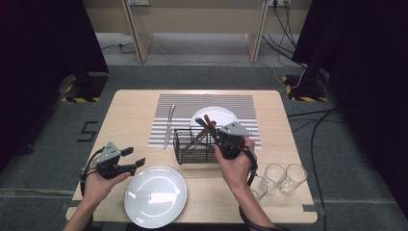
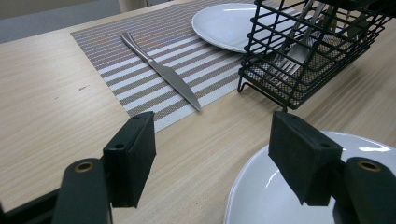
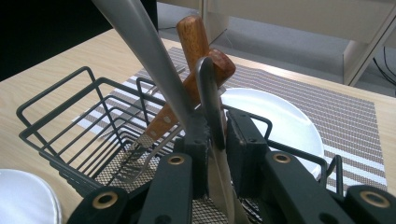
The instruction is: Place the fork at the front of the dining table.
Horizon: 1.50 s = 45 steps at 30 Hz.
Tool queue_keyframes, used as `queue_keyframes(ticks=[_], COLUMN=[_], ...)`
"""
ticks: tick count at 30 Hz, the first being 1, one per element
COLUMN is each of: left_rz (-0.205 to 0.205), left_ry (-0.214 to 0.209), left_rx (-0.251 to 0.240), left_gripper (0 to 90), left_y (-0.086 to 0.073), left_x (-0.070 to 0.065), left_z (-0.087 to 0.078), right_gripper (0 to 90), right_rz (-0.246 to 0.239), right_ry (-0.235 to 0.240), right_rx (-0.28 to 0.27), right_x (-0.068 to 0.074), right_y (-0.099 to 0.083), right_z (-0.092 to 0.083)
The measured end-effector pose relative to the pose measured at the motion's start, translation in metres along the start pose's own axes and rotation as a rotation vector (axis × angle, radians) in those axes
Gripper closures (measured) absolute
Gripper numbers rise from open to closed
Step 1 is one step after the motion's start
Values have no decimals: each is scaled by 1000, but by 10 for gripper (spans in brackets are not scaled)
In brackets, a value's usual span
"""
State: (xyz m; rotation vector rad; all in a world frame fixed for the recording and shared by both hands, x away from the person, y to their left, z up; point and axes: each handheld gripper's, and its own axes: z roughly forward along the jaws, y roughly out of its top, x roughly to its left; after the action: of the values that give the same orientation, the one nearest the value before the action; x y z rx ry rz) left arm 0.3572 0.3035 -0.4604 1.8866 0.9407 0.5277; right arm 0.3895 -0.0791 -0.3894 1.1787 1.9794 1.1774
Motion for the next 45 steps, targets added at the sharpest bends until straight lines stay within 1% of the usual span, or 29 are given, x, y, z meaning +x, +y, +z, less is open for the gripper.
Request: queue_keyframes(ticks=[2,12,16,17,19,23,24,31,33,35,38,42,44,45], left_rz=[-1,4,4,5,5,5,5,7,7,6,6,4,4,5], left_ry=[0,-3,-4,-4,-3,-3,-3,-4,-4,-3,0,1,0,0], left_rx=[0,5,6,5,5,5,6,7,5,4,3,4,5,5], left_gripper=[316,317,317,317,317,318,318,320,320,320,320,320,320,320], left_y=[0,-1,-1,-1,-1,-1,-1,0,0,0,-1,-1,-1,-1], left_x=[0,0,-1,-1,-1,0,0,-1,-1,0,1,1,1,1], left_z=[0,1,1,1,1,1,1,2,1,1,1,1,1,1], right_gripper=[789,779,791,800,812,822,828,841,859,870,872,873,874,874], right_rz=[-10,-12,-24,-35,-38,-37,-35,-37,-37,-32,-19,-5,6,23], right_ry=[-9,-18,-24,-33,-36,-43,-54,-81,-91,-101,-100,-99,-91,-81], right_rx=[0,15,14,10,2,-3,-11,-17,-25,-37,-31,-37,-45,-52], right_x=[0,0,1,2,2,1,1,0,-1,-3,-7,-10,-12,-14], right_y=[0,-5,-6,-7,-7,-7,-7,-7,-7,-6,-6,-7,-6,-5], right_z=[1,7,8,8,7,5,4,3,3,0,0,-1,-2,-3])
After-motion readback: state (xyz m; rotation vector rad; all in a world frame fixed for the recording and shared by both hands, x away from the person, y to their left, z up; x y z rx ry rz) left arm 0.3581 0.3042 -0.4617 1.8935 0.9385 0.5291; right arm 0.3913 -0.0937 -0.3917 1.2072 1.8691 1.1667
